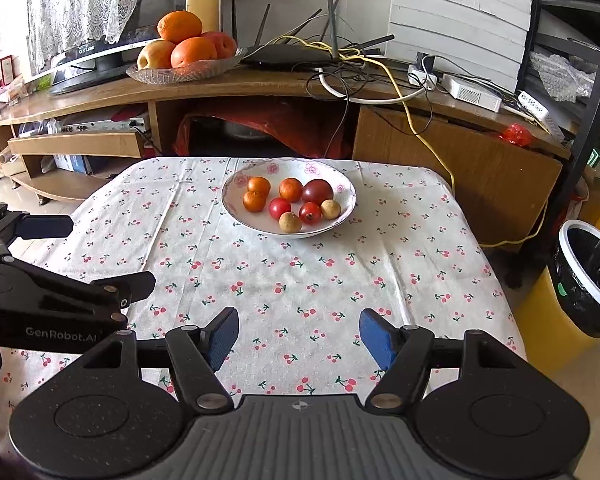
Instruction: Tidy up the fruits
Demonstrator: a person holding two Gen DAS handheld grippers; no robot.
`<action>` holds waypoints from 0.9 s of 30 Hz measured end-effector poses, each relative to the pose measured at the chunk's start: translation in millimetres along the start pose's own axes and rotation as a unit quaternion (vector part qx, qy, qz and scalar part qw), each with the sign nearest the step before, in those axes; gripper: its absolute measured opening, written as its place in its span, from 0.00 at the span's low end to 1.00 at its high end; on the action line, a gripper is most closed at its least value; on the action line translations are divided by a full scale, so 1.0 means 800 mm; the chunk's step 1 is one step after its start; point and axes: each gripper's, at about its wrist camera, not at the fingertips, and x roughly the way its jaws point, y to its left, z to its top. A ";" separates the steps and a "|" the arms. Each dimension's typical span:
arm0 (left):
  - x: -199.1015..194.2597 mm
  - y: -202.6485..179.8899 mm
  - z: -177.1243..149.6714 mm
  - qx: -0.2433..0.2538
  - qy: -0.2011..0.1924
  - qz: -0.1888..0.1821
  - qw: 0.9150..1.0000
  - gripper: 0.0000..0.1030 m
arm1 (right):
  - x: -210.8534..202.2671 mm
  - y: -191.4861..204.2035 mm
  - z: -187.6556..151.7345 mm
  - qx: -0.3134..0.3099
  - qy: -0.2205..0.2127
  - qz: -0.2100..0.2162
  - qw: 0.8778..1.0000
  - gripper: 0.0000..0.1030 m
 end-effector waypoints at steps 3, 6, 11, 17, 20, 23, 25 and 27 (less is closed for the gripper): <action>0.000 -0.003 -0.001 0.000 0.003 -0.010 1.000 1.00 | 0.001 0.001 -0.001 0.000 0.001 0.003 1.000 0.60; 0.001 -0.004 -0.003 -0.002 0.007 -0.013 1.000 1.00 | 0.001 0.000 -0.001 0.000 0.001 0.003 1.000 0.60; 0.000 -0.006 -0.005 0.002 0.001 -0.009 1.000 1.00 | 0.000 0.000 -0.001 0.001 0.002 0.003 1.000 0.61; 0.003 -0.007 -0.006 0.004 0.004 -0.010 1.000 1.00 | 0.003 -0.001 -0.002 0.001 0.006 0.004 1.000 0.61; 0.003 -0.008 -0.006 0.007 0.003 -0.009 1.000 1.00 | 0.003 -0.001 -0.002 0.002 0.007 0.005 1.000 0.61; 0.003 -0.008 -0.006 0.008 0.004 -0.009 1.000 1.00 | 0.004 -0.001 -0.003 0.002 0.008 0.005 1.000 0.61; 0.004 -0.008 -0.007 0.008 0.005 -0.009 1.000 1.00 | 0.005 -0.001 -0.003 0.001 0.009 0.005 1.000 0.61; 0.004 -0.009 -0.007 0.009 0.005 -0.008 1.000 1.00 | 0.005 -0.001 -0.004 0.001 0.010 0.005 1.000 0.61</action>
